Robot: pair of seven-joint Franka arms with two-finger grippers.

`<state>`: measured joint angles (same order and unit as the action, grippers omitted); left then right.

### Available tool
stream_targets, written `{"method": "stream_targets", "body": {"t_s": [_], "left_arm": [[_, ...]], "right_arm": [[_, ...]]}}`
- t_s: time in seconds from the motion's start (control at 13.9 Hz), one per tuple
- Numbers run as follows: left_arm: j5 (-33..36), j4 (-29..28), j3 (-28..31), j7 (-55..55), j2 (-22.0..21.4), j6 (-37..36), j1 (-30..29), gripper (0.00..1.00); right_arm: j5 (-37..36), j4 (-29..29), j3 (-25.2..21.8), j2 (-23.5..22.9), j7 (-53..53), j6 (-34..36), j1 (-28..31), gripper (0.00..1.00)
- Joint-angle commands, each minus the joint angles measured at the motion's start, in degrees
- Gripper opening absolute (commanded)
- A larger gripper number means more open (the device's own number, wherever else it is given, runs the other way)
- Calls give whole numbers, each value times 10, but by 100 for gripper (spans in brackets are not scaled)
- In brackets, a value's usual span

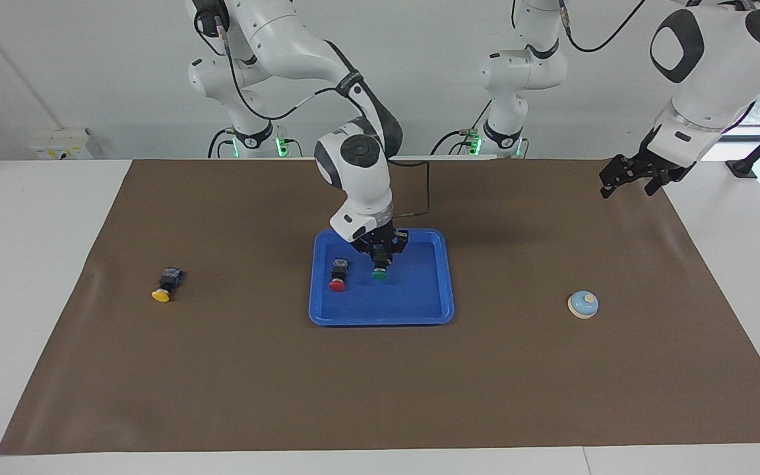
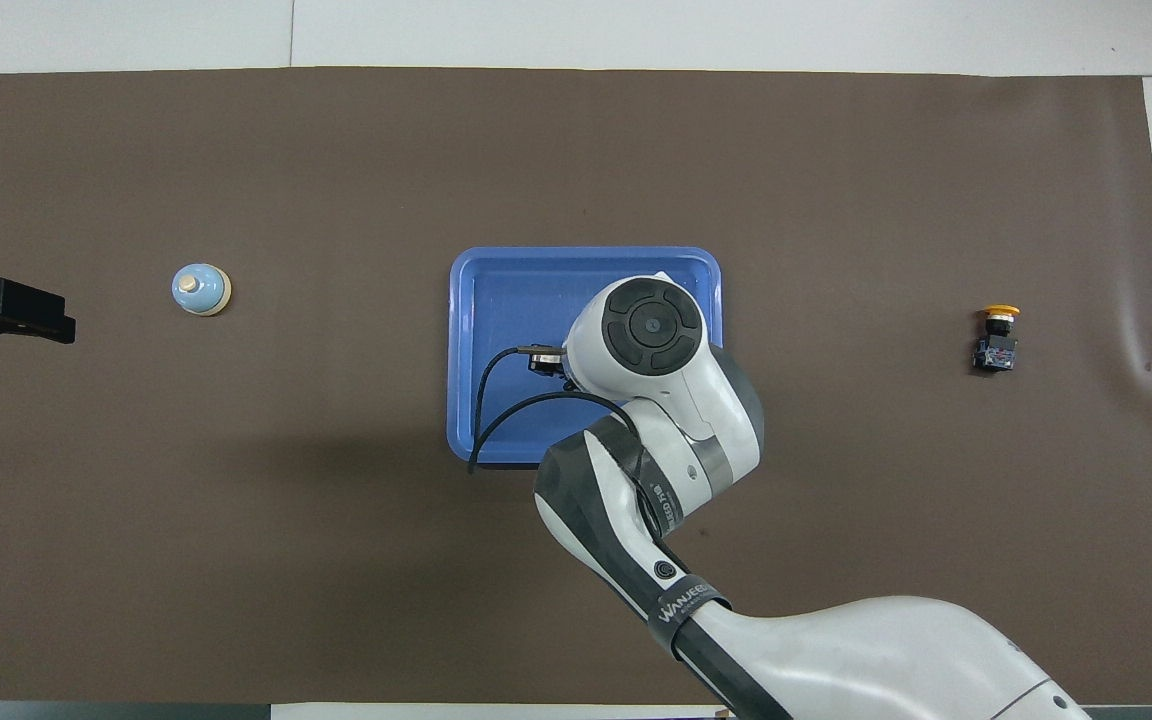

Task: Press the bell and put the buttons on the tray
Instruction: 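Place the green button in the tray beside the red one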

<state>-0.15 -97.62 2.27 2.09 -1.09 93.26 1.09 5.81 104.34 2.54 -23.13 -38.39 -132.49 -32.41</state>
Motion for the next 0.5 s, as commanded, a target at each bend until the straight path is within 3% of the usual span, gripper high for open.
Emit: {"method": "stream_targets", "body": {"t_s": [0.0, 0.43], "left_arm": [[7, -11, 0, 3, -13, 0, 0, 100], [7, -12, 1, 3, -13, 0, 0, 100]], "right_arm": [[10, 0, -3, -11, -1, -17, -6, 0], [6, 11, -4, -15, 5, -32, 5, 0]]}}
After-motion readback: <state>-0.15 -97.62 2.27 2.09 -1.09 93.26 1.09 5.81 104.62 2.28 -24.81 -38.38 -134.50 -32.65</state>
